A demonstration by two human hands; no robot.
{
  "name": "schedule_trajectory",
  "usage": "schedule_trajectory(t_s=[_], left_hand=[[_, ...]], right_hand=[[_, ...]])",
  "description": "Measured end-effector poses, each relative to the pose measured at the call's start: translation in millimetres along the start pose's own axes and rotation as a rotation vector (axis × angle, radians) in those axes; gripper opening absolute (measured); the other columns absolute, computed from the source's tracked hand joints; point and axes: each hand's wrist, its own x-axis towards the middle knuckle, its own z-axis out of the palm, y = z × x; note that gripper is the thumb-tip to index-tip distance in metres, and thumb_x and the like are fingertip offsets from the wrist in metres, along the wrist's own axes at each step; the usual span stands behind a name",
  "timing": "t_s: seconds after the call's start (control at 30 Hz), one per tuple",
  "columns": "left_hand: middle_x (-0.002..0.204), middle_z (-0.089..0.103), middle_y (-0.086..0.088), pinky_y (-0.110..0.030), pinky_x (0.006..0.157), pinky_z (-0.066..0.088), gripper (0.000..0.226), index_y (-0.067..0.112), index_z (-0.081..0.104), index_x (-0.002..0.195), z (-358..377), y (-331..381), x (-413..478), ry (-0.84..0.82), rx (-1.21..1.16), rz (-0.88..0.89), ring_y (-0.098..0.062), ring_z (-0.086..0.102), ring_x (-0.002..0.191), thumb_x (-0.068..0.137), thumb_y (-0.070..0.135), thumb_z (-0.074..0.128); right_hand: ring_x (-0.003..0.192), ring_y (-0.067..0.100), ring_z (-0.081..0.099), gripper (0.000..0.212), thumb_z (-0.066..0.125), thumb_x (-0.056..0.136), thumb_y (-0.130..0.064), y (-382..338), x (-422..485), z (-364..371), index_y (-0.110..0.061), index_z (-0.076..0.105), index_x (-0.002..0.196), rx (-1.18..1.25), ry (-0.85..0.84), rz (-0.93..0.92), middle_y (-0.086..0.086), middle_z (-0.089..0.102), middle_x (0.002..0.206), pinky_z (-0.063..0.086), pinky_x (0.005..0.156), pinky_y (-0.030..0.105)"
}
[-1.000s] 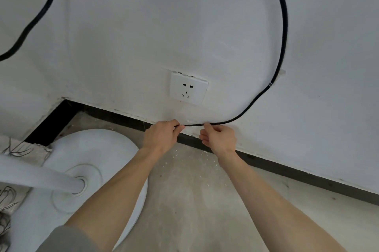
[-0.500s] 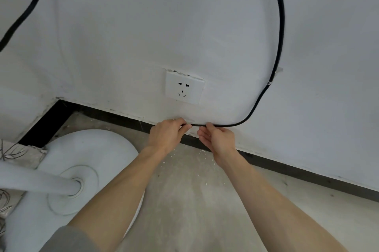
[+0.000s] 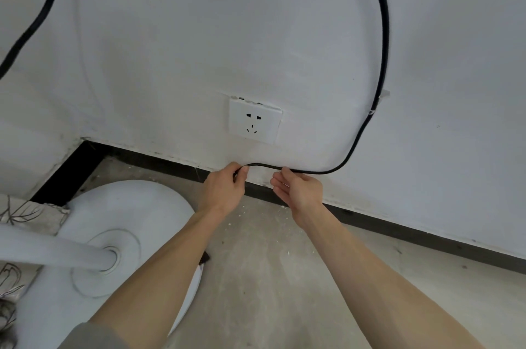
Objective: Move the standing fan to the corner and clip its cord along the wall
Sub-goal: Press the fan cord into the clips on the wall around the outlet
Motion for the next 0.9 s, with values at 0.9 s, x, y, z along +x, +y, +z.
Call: schedule_trajectory(t_s=[0.9], left_hand=[[0.082,0.064,-0.004,-0.041,0.07,0.049,0.035,0.022,0.055,0.09,16,-4,3,-0.26,0.067,-0.147,-0.029,0.059,0.081,0.103,0.044,0.03]], right_hand=[[0.06,0.015,0.069,0.023,0.061,0.097,-0.012,5,3,13,-0.005,0.067,0.076,-0.079,0.12,-0.041,0.007,0.072,0.073,0.056,0.054,0.021]])
